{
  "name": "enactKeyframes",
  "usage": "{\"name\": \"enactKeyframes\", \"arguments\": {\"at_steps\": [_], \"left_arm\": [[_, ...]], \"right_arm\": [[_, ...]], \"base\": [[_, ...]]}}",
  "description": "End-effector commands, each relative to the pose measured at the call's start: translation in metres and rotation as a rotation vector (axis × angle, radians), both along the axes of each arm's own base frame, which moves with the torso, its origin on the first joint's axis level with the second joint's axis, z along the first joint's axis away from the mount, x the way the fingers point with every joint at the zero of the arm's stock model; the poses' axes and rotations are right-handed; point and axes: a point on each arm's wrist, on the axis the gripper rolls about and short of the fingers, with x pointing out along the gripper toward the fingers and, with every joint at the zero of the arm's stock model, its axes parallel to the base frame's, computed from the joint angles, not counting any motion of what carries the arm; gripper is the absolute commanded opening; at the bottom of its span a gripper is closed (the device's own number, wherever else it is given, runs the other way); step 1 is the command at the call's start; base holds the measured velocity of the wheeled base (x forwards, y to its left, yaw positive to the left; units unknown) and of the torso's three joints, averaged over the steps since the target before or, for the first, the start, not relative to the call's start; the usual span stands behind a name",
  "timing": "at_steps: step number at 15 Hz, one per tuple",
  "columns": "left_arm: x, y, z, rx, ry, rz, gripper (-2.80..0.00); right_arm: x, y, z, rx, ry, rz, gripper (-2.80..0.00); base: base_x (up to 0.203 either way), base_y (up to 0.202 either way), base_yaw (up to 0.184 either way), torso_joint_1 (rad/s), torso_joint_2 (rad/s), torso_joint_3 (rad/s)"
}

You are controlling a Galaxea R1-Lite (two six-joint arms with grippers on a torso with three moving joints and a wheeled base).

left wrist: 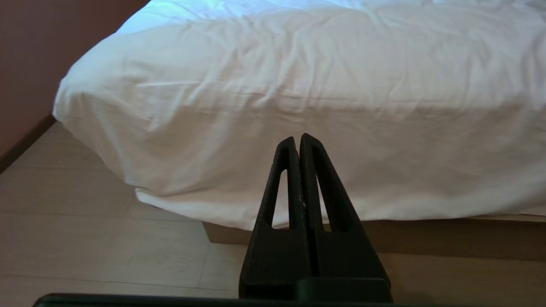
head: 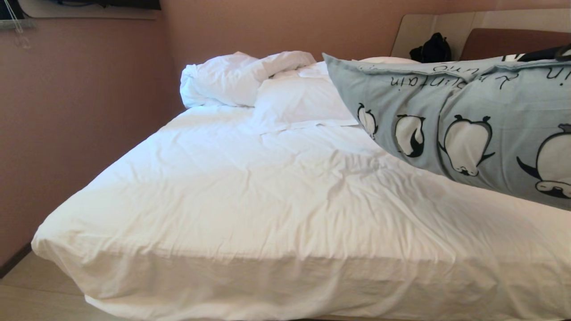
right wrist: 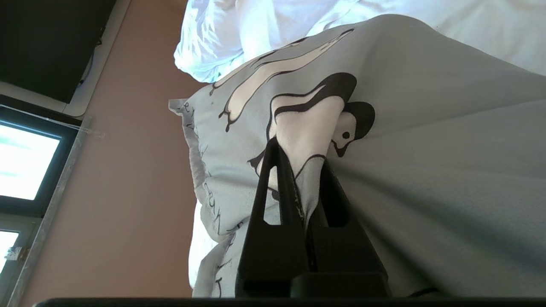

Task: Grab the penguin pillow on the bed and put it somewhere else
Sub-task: Move to the foot of the bed

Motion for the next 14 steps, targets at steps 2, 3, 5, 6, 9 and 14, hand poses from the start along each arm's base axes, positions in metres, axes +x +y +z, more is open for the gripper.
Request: {"name": "enactKeyframes", "arguments": {"at_steps": [2, 3, 5, 6, 9, 14], "left_arm": [[0.0001, 0.0000, -0.0005, 0.000, 0.001, 0.000, -2.80], [0.0001, 0.0000, -0.0005, 0.000, 0.001, 0.001, -2.80], [0.0001, 0.0000, -0.0005, 0.000, 0.001, 0.000, -2.80], [0.0001, 0.0000, -0.0005, 0.000, 0.001, 0.001, -2.80], [0.0001, 0.0000, -0.0005, 0.000, 0.001, 0.000, -2.80], [0.0001, 0.0000, -0.0005, 0.000, 0.001, 0.000, -2.80]], "right_arm": [[0.0002, 0.0016, -0.0006, 0.005, 0.005, 0.008, -2.80], [0.0004, 0.0020, -0.0010, 0.005, 0.007, 0.009, -2.80], [-0.0001, 0.0032, -0.0006, 0.003, 0.005, 0.014, -2.80], [0.0004, 0.0040, -0.0014, 0.004, 0.007, 0.018, -2.80], [0.0002, 0.0055, -0.0017, 0.002, 0.007, 0.024, -2.80], [0.0002, 0.0066, -0.0025, 0.003, 0.010, 0.028, -2.80]], "base": [[0.000, 0.195, 0.000, 0.002, 0.00, 0.003], [0.000, 0.188, 0.004, 0.002, 0.00, 0.002], [0.000, 0.194, 0.000, 0.007, 0.00, 0.002], [0.000, 0.197, -0.004, 0.006, 0.00, 0.004], [0.000, 0.198, 0.002, 0.005, 0.00, 0.001], [0.000, 0.191, 0.000, 0.002, 0.00, 0.003]]}}
